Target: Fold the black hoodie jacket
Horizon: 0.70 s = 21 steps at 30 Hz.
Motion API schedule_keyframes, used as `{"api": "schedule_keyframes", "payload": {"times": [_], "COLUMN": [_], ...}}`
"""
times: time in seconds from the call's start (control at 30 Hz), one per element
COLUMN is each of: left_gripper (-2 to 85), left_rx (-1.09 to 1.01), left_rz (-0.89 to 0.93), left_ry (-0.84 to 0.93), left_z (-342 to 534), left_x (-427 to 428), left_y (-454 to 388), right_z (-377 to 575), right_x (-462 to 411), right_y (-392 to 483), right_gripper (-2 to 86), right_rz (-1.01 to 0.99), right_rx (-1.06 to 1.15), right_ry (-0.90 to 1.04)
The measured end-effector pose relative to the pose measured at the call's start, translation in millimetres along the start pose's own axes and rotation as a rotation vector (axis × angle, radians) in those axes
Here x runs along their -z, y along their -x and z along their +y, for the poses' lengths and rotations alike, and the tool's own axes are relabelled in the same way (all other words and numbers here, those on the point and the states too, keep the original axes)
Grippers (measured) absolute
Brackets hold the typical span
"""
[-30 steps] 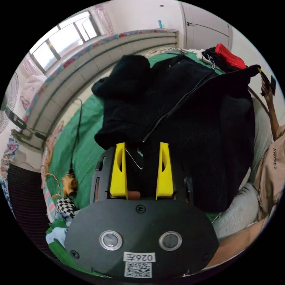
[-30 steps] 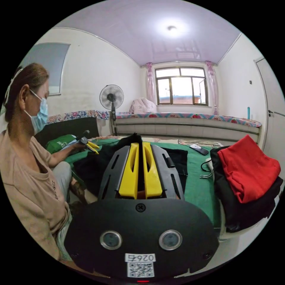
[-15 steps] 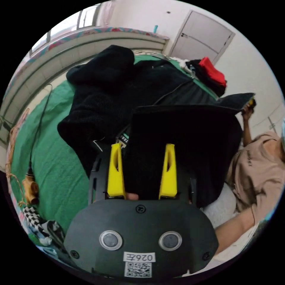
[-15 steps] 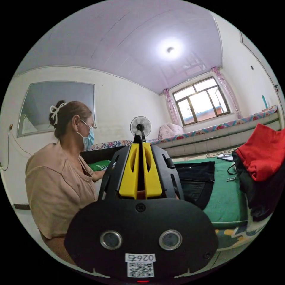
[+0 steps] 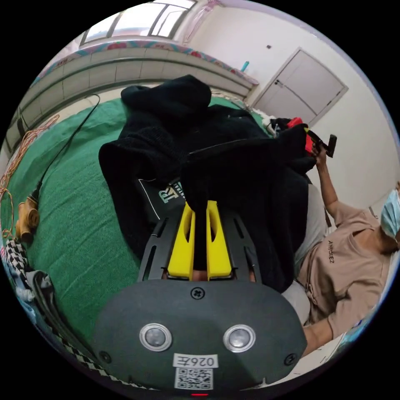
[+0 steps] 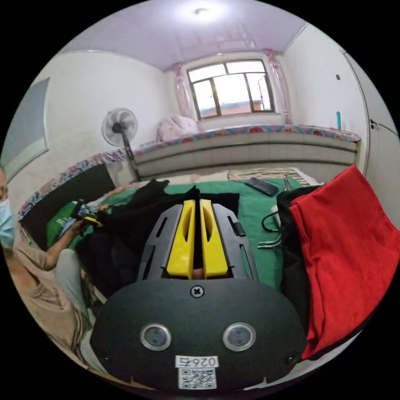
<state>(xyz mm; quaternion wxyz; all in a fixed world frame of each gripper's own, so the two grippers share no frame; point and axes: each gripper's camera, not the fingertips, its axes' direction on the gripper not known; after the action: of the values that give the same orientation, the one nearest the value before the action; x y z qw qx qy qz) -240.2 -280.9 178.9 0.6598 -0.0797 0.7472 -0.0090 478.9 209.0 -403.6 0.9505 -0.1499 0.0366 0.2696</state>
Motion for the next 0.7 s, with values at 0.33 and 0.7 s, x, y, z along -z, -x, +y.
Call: {"api": "schedule_keyframes", "payload": {"times": [0.33,0.7], "left_gripper": [0.5,3.4], "left_rx": [0.018,-0.132], "left_rz": [0.053,0.154], "left_ry": [-0.393,-0.361], "left_z": [30.2,18.0], "left_x": [47.5,53.8], "left_y": [0.4,-39.3], "right_z": [-31.4,-37.1], "right_x": [-85.1,-14.0], "right_y": [25.2,33.0], "right_gripper": [0.8,3.5], "right_rz": [0.092,0.024], "right_rx": [-0.077,-0.242], "right_ry": [0.084,0.025]}}
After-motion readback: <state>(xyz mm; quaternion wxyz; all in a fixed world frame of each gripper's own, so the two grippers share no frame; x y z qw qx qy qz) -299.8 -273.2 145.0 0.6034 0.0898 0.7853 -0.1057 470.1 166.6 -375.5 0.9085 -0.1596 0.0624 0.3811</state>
